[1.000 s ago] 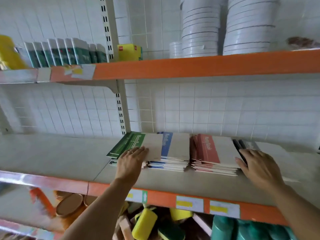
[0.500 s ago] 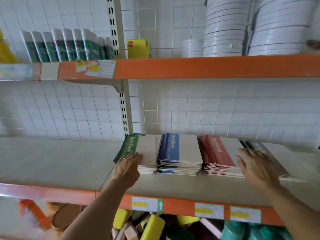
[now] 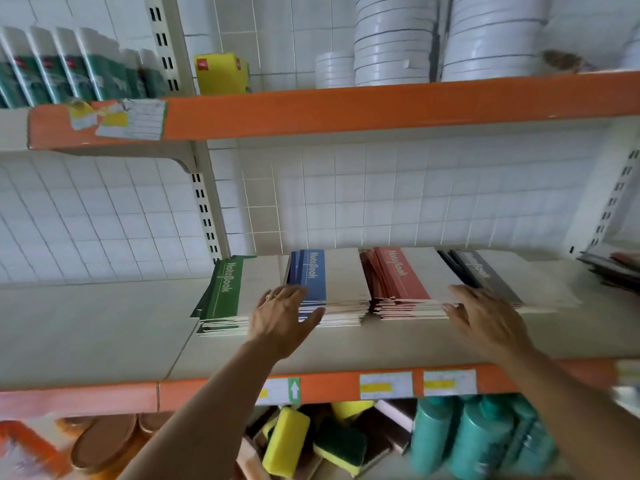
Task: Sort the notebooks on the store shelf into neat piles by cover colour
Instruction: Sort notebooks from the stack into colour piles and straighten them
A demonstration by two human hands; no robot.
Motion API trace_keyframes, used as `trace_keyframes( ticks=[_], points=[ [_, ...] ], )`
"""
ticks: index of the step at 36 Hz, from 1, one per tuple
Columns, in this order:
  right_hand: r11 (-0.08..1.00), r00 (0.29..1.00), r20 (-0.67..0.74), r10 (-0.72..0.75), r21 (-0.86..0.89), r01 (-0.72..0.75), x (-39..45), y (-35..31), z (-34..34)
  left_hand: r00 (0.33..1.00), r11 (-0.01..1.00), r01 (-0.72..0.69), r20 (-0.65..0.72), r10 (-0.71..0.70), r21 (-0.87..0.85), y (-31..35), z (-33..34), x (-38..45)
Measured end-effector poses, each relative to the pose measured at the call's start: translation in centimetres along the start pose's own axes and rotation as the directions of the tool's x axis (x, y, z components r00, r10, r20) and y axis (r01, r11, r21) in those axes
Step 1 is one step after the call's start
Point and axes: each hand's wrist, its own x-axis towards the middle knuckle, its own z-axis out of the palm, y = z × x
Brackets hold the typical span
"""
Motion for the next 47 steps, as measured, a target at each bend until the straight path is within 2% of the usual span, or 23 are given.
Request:
trace_keyframes(
  ticks=[7,17,27,38,47],
  points=[
    [0.992,0.999,-0.033,-0.029,0.125,0.033,-3.6,3.9,-2.8,0.992,0.992,-0.123,0.034,0.124,-0.032,8.9,1.9,0.5],
    [0.996,0.995,-0.069,-0.073,0.053,0.076,-9.8,16.7,-7.5,0.971,0.969,-0.238,0.014,0.24,-0.065,25.6,4.4,-1.0],
    [0.995,0.996,-0.021,0.083,-0.045,-0.084,-12.7,31.0,-10.4,0.942,0.938,-0.333,0.016,0.336,-0.1,39.5,6.6,-0.9],
    [0.967,0.963,0.188,0.194,-0.202,-0.155,-10.5,39.2,-10.4,0.919,0.905,-0.394,-0.044,0.392,-0.158,47.7,9.4,4.5],
    [0.955,0.933,0.337,0.127,-0.294,-0.024,-6.7,43.2,-8.9,0.921,0.901,-0.389,-0.056,0.386,-0.191,52.0,10.7,8.2]
  ],
)
